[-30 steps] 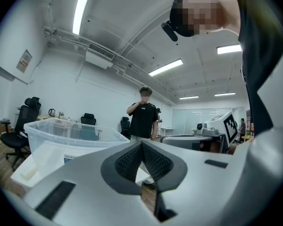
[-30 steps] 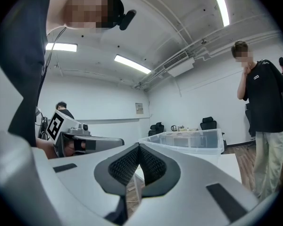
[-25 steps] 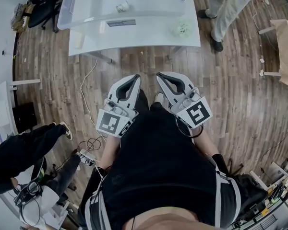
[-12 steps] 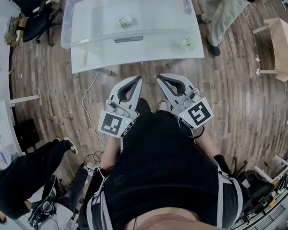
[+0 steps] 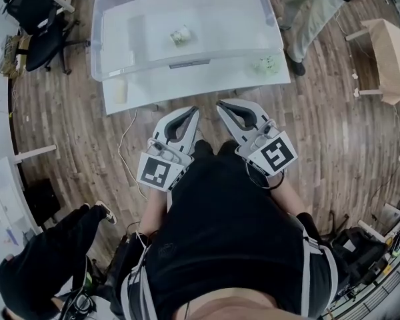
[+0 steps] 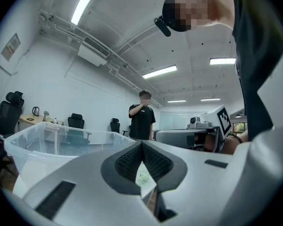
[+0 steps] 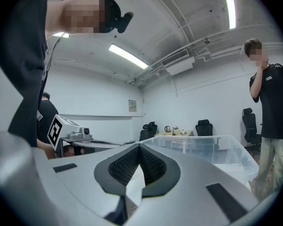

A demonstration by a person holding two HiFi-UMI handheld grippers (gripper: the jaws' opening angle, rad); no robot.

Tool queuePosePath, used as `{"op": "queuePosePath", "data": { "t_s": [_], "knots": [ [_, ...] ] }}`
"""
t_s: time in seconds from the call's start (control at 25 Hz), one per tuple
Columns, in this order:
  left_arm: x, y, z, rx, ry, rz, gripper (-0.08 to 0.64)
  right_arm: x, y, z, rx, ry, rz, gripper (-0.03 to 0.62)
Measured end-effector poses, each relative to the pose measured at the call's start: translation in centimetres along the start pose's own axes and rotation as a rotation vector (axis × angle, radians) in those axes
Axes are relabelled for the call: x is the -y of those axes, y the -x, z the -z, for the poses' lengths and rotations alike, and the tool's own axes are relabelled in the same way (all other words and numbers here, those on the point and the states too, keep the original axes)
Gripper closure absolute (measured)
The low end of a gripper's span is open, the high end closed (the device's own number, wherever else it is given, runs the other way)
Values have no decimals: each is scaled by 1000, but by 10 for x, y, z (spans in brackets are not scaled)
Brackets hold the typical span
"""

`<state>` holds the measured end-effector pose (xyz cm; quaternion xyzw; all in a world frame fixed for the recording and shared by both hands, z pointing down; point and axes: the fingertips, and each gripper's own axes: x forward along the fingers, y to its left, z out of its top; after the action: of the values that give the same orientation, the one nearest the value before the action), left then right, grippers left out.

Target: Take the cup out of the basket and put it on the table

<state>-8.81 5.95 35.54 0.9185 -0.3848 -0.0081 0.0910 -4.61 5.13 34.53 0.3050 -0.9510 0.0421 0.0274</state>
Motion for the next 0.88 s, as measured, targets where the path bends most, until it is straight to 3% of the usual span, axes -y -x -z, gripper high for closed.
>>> {"op": "queuePosePath", "data": {
  "t_s": [0.4, 0.68, 0.88],
  "knots": [
    [-20, -3, -4, 6, 14, 14, 541, 11, -13, -2, 0, -12, 37, 577],
    [-38, -22, -6, 5, 8, -24, 541, 34, -30, 0, 11, -17, 12, 577],
    [-53, -46, -11, 3, -2, -50, 541, 61, -43, -10, 71, -16, -16, 577]
  ]
}}
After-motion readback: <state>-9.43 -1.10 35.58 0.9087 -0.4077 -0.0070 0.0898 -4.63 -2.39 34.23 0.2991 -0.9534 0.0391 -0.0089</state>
